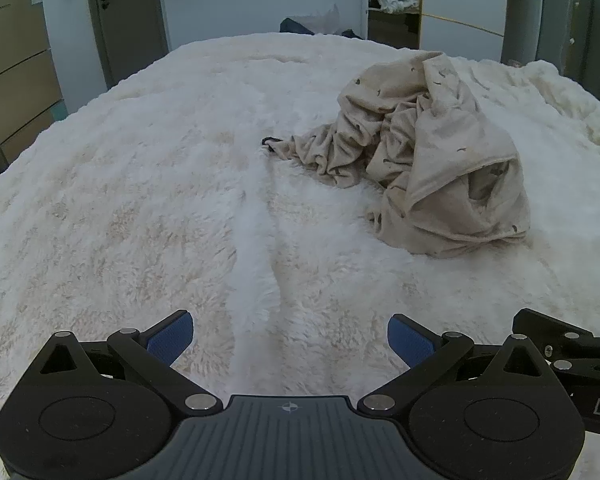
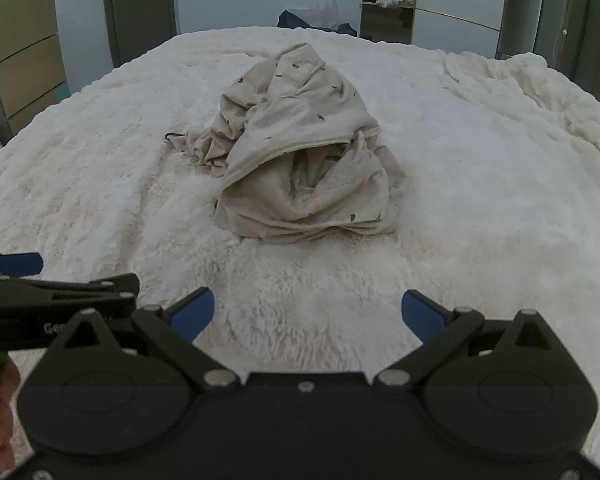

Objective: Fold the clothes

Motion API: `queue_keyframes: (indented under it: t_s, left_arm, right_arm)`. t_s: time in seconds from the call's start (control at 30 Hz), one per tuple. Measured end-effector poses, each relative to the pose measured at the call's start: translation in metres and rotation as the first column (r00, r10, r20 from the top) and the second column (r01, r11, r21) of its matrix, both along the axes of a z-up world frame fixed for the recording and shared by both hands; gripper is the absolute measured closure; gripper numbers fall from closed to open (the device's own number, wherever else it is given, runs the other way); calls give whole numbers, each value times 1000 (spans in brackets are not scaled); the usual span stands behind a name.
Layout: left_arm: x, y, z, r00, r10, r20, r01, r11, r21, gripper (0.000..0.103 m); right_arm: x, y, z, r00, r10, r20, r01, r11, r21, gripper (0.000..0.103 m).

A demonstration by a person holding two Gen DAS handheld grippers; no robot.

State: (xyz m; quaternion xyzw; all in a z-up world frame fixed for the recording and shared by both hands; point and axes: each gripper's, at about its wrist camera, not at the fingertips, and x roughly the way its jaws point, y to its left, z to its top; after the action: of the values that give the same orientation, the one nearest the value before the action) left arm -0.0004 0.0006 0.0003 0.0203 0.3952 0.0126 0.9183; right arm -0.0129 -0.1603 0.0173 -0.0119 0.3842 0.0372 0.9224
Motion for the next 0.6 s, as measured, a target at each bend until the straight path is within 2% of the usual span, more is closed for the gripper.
queue_keyframes:
  t_s: [0.3, 0.6]
  left_arm:
    - [-2, 3, 1, 1000, -1, 2, 1, 1000, -10, 0]
    - [-4, 7, 1, 1000, 0, 1, 0, 1000, -16, 0]
  right_arm:
    - [-2, 1, -1, 1000, 2, 21, -3, 1000, 14, 1]
    - [3, -1, 3, 1000, 5, -7, -5, 1000, 21, 1]
